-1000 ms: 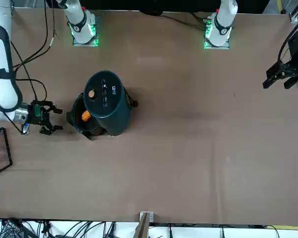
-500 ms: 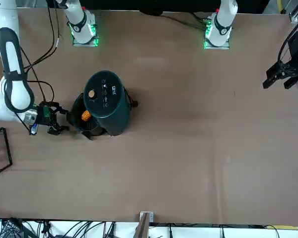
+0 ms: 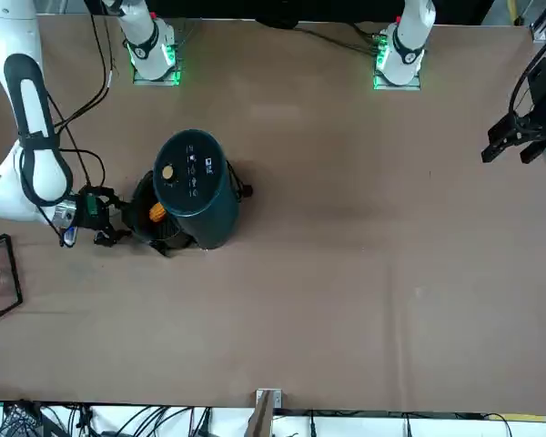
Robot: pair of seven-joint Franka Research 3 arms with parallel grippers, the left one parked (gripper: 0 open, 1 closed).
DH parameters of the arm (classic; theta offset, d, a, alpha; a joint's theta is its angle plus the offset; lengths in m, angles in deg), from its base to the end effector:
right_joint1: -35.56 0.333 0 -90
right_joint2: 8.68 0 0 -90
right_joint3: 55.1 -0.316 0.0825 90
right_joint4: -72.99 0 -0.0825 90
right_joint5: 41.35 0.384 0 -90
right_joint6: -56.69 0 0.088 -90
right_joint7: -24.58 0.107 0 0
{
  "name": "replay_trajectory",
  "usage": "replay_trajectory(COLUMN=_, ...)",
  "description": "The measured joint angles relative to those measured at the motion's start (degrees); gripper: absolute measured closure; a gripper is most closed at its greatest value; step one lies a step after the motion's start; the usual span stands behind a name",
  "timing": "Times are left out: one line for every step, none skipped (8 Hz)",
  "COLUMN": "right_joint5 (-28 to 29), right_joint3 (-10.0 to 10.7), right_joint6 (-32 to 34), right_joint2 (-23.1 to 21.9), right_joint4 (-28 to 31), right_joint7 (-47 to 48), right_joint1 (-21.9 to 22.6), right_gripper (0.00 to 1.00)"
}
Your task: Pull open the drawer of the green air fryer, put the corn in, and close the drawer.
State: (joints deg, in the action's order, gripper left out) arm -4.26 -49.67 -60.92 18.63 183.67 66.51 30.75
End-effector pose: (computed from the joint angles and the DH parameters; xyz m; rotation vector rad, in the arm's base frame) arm 0.5865 -0.0714 0.2220 -2.1480 1.6610 0.6241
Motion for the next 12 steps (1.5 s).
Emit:
replay_trajectory(right_joint5=0.0, right_joint3=0.0, right_joint6=0.0, right_joint2=-0.2, right_joint4=0.1, right_joint7=0.0, right_joint1=0.0, right_gripper=0.38)
replay_trajectory(right_joint5=0.0, right_joint3=0.0, right_joint6=0.1, right_joint2=-0.6, right_joint4=0.3, right_joint7=0.0, right_joint1=0.0, right_gripper=0.54)
replay_trajectory(right_joint5=0.0, right_joint3=0.0, right_joint6=0.2, right_joint2=-1.3, right_joint4=0.6, right_joint7=0.0, right_joint1=0.1, right_gripper=0.54)
replay_trajectory(right_joint5=0.0, right_joint3=0.0, right_joint6=0.5, right_joint2=-2.1, right_joint4=0.8, right_joint7=0.0, right_joint1=0.2, right_gripper=0.54)
replay_trajectory(right_joint5=0.0, right_joint3=0.0, right_joint6=0.9, right_joint2=-2.9, right_joint4=1.0, right_joint7=0.0, right_joint1=0.2, right_gripper=0.54)
replay_trajectory(right_joint5=0.0, right_joint3=0.0, right_joint6=1.2, right_joint2=-3.4, right_joint4=1.1, right_joint7=0.2, right_joint1=0.4, right_gripper=0.54)
replay_trajectory(right_joint5=0.0, right_joint3=0.0, right_joint6=1.3, right_joint2=-3.7, right_joint4=1.2, right_joint7=0.8, right_joint1=0.7, right_gripper=0.54)
replay_trajectory(right_joint5=0.0, right_joint3=0.0, right_joint6=1.3, right_joint2=-3.9, right_joint4=1.3, right_joint7=1.9, right_joint1=1.4, right_gripper=0.54)
replay_trajectory(right_joint5=0.0, right_joint3=0.0, right_joint6=1.3, right_joint2=-3.9, right_joint4=1.3, right_joint7=2.9, right_joint1=2.3, right_gripper=0.54)
replay_trajectory(right_joint5=0.0, right_joint3=0.0, right_joint6=1.3, right_joint2=-4.0, right_joint4=1.4, right_joint7=3.5, right_joint1=3.2, right_gripper=0.54)
replay_trajectory(right_joint5=0.0, right_joint3=-0.1, right_joint6=1.3, right_joint2=-4.0, right_joint4=1.5, right_joint7=3.8, right_joint1=3.7, right_gripper=0.54)
replay_trajectory(right_joint5=0.0, right_joint3=0.0, right_joint6=1.3, right_joint2=-4.0, right_joint4=1.7, right_joint7=3.9, right_joint1=3.8, right_gripper=0.54)
